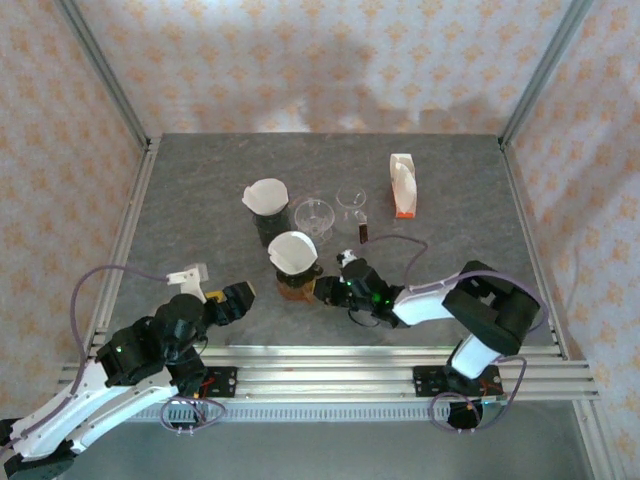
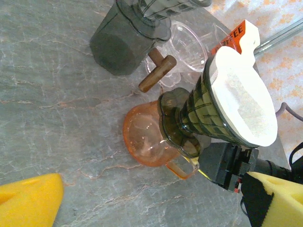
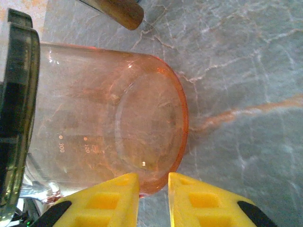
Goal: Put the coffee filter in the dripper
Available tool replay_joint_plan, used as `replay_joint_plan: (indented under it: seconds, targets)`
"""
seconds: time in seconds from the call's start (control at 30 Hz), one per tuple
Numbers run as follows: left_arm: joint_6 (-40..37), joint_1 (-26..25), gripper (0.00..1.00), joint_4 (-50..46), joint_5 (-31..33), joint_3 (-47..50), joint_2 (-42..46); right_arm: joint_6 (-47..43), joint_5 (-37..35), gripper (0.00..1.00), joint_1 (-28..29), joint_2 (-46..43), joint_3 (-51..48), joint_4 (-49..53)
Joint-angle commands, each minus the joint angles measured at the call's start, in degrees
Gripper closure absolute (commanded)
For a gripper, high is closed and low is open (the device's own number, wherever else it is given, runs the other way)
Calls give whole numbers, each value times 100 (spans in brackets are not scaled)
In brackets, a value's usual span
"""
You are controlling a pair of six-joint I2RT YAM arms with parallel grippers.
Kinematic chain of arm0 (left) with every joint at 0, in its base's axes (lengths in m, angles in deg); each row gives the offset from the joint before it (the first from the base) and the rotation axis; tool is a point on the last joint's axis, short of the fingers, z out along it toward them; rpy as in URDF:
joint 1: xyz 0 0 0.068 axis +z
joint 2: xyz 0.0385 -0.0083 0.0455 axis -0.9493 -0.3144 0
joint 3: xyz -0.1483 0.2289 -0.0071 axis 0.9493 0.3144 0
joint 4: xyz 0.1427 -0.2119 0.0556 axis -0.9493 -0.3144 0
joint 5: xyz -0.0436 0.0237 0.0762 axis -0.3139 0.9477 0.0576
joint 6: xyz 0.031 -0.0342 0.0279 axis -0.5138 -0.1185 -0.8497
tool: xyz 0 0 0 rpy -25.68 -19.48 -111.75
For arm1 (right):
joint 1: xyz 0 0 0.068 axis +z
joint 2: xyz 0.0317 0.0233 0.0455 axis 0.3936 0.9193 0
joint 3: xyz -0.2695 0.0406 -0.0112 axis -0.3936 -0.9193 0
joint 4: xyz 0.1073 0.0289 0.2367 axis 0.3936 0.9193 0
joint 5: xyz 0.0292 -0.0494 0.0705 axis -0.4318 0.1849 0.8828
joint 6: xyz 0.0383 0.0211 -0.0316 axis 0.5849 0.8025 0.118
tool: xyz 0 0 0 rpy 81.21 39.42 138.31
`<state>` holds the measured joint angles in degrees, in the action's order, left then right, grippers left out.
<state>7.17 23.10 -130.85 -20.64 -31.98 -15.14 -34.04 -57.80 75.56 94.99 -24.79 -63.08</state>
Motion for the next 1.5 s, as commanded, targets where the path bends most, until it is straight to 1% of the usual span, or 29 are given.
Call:
replay_joint_plan:
  seconds: [0.0, 0.07, 0.13, 0.23, 0.3, 0.37, 0.47, 0.53, 0.6, 0.73, 0.8, 0.83, 0.93, 1.1, 1.27, 1.47]
  targets:
    - [47, 64, 3, -236, 231, -187, 37, -116, -62, 75, -26, 34, 127, 222]
    - [1, 59, 3, -166, 211, -197, -22, -107, -193, 70, -26, -189, 15, 494]
    - [-26, 60, 1, -138, 218, -214, -102, -167, -347, 63, -26, -606, -111, 930]
    - [-47, 67, 0, -45, 247, -157, -151, -477, -794, 54, -24, -1619, -80, 2246]
    - [5, 67, 0, 52, 254, -20, -109, -776, -1285, 44, -71, -2359, 179, 3357]
    - [68, 72, 0, 177, 220, 121, -42, -1008, -1418, 37, -381, -2866, 446, 4182]
    - [118, 69, 0, 333, 132, 242, -18, -1408, -1154, 33, -1248, -3127, 845, 4855]
    - [100, 75, 0, 345, 91, 238, -83, -1764, -891, 32, -1770, -3016, 1113, 4964]
    - [76, 69, 0, 342, 32, 204, -177, -2062, -685, 32, -2193, -2692, 1547, 5081]
    - [54, 71, 0, 287, -17, 115, -288, -2625, -382, 32, -2712, -1696, 2425, 5189]
    - [57, 72, 0, 277, -18, 109, -277, -2887, -150, 35, -2860, -1161, 2834, 5198]
    - [64, 71, 0, 277, -21, 110, -267, -3009, -60, 37, -2876, -970, 2990, 5198]
    - [79, 70, 0, 279, -30, 128, -247, -3252, 118, 36, -2881, -519, 3324, 5152]
    - [100, 76, 0, 303, -25, 133, -281, -3500, 24, 35, -2879, 108, 3776, 5324]
    - [77, 68, 0, 283, 51, 84, -274, -3694, 58, 34, -2875, 497, 3997, 5391]
    - [106, 74, 0, 269, 81, 76, -307, -3818, 1, 40, -2865, 753, 4127, 5439]
